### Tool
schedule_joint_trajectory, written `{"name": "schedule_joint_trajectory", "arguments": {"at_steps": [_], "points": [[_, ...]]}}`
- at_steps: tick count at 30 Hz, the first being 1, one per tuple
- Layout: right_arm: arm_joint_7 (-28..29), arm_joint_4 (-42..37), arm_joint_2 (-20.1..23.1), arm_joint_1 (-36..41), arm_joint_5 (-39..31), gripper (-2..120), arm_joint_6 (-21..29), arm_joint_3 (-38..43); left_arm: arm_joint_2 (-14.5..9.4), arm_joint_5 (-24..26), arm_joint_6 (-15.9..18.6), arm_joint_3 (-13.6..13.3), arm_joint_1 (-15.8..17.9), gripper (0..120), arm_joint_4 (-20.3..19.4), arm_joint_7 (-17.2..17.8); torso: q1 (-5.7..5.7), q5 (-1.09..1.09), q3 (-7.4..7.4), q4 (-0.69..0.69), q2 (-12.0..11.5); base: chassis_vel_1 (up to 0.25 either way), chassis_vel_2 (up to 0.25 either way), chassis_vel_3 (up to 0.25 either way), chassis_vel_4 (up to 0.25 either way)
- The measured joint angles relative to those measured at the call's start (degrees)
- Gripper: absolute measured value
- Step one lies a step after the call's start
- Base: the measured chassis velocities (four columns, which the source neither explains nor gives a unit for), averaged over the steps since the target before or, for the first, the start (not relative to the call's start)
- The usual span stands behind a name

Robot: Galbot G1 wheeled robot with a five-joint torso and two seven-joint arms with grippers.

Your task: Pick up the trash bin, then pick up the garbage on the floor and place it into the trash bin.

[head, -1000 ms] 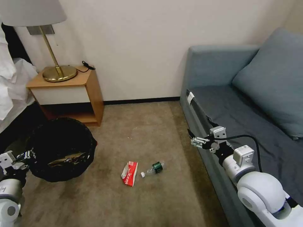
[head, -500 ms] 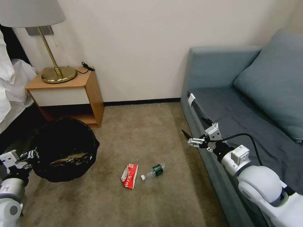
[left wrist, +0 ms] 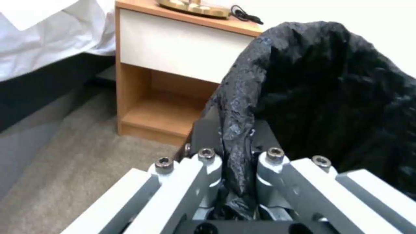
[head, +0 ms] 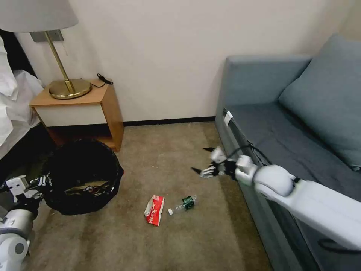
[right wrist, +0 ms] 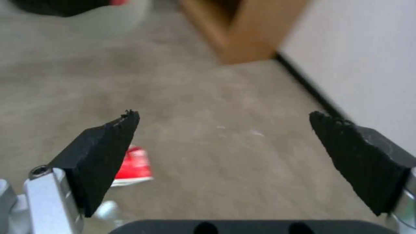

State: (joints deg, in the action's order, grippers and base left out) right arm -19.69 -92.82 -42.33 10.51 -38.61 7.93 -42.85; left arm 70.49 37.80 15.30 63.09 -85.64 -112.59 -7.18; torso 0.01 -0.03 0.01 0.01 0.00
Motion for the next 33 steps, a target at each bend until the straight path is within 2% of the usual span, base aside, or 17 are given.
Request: {"name": "schedule_joint_trajectory", "arguments": {"at_steps": [1, 6, 7, 10, 11, 17, 33], "points": [[0.0, 0.0, 0.0, 0.0, 0.0, 100, 0.0, 0.0, 0.0, 0.0, 0.0, 0.0, 0.0, 5, 0.0, 0.0, 0.0, 0.0, 0.0, 0.0, 0.0, 0.0, 0.0, 0.0, 0.0], [-22.5, 17.7, -9.2, -10.0, -1.5, 100, -1.1, -11.9, 1.4, -0.2, -0.3, 1.7, -1.0, 4, 0.1, -0.4, 0.0, 0.02, 0.0, 0.0, 0.0, 0.0, 0.0, 0.0, 0.0], [-22.5, 17.7, -9.2, -10.0, -1.5, 100, -1.1, -11.9, 1.4, -0.2, -0.3, 1.7, -1.0, 4, 0.1, -0.4, 0.0, 0.02, 0.0, 0.0, 0.0, 0.0, 0.0, 0.0, 0.0], [-30.1, 27.5, -13.5, -13.2, -1.2, 100, -2.6, -17.0, 3.0, -0.6, -0.8, 2.6, -1.9, 4, -0.2, -0.7, 0.0, 0.01, 0.0, -0.01, 0.0, 0.0, 0.0, 0.0, 0.0], [-30.1, 27.5, -13.5, -13.2, -1.2, 100, -2.6, -17.0, 3.0, -0.6, -0.8, 2.6, -1.9, 4, -0.2, -0.7, 0.0, 0.01, 0.0, -0.01, 0.0, 0.0, 0.0, 0.0, 0.0], [-34.7, 39.2, -20.5, -11.9, 1.5, 100, -6.0, -18.3, 5.0, -0.7, -1.0, 4.1, -2.8, 4, -1.1, -0.8, 0.0, 0.02, 0.0, -0.03, 0.0, 0.0, 0.0, 0.0, 0.0], [-37.1, 55.0, -31.8, -7.2, 8.5, 100, -11.8, -17.0, 5.5, -0.3, -1.2, 4.6, -2.9, 4, -1.2, -1.1, 0.0, 0.02, 0.0, -0.01, 0.0, 0.0, 0.0, 0.0, 0.0]]}}
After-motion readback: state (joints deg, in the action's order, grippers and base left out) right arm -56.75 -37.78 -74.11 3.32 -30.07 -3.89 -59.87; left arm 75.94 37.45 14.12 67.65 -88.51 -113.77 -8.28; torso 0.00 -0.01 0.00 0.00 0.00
